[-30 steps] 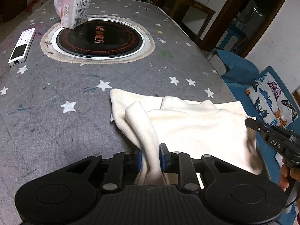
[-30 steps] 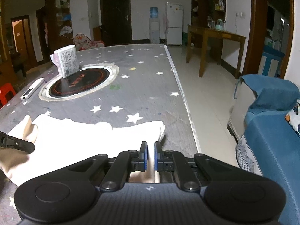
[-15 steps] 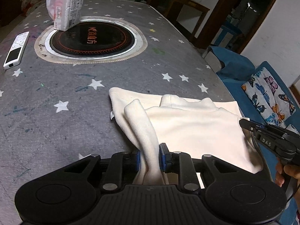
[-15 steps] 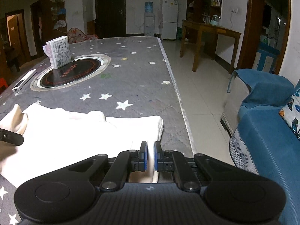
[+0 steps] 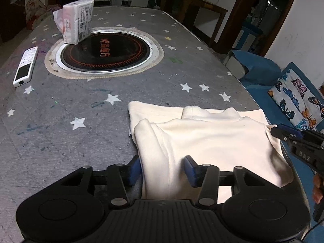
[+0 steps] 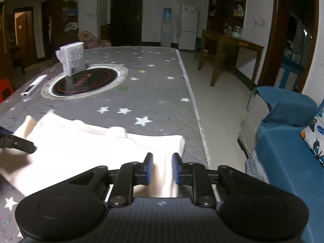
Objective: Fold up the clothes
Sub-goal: 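Open both grippers, release the folded sweatshirt and pull back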
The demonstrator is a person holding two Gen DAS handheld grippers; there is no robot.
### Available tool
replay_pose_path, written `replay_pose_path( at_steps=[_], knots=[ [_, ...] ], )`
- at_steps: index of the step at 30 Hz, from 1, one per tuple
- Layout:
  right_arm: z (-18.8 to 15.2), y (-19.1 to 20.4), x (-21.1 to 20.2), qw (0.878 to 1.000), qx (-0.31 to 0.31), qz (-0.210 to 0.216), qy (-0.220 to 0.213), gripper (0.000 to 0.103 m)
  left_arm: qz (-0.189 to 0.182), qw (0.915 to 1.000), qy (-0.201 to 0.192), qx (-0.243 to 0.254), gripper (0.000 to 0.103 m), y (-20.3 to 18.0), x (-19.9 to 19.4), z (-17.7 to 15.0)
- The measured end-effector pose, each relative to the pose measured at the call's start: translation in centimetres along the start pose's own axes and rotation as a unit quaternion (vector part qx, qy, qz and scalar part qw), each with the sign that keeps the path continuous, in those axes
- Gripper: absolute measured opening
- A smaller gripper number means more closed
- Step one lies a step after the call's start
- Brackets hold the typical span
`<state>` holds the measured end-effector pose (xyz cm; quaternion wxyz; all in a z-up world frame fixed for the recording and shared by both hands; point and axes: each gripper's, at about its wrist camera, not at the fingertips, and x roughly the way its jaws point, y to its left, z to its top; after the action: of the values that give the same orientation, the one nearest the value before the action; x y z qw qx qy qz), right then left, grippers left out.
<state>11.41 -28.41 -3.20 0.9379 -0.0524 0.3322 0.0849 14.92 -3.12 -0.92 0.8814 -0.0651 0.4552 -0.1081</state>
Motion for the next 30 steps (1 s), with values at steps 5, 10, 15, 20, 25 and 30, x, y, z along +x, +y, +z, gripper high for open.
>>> replay_pose_path(
  at_steps=[5, 10, 15, 20, 25, 30],
  knots=[
    [-0.3, 1.9, -1.4, 0.999, -0.008, 0.034, -0.01, 0.036, 0.008, 0.9998, -0.017, 0.008, 0.06, -0.3, -1.0, -0.4],
    [-1.0, 5.0, -2.3, 0.997, -0.032, 0.072, -0.008, 0.044, 0.012, 0.9992, -0.032, 0.023, 0.067, -1.2, -2.0, -1.1],
    [-2.0, 7.2, -2.8, 0.994, -0.041, 0.097, -0.006, 0.05, 0.019, 0.9979, -0.043, 0.044, 0.069, -2.2, -2.5, -2.2],
    [-3.4, 8.8, -3.0, 0.993, -0.063, 0.097, -0.002, 0.055, 0.031, 0.9964, -0.044, 0.065, 0.071, -3.0, -2.1, -3.2],
    [-3.9, 9.1, -3.9, 0.993, -0.071, 0.088, -0.011, 0.057, 0.041, 0.9957, -0.045, 0.07, 0.072, -3.0, -1.9, -4.0],
    [-4.3, 8.4, -4.6, 0.995, -0.052, 0.081, -0.006, 0.061, 0.043, 0.9949, -0.057, 0.071, 0.08, -3.4, -2.8, -4.7]
  ],
)
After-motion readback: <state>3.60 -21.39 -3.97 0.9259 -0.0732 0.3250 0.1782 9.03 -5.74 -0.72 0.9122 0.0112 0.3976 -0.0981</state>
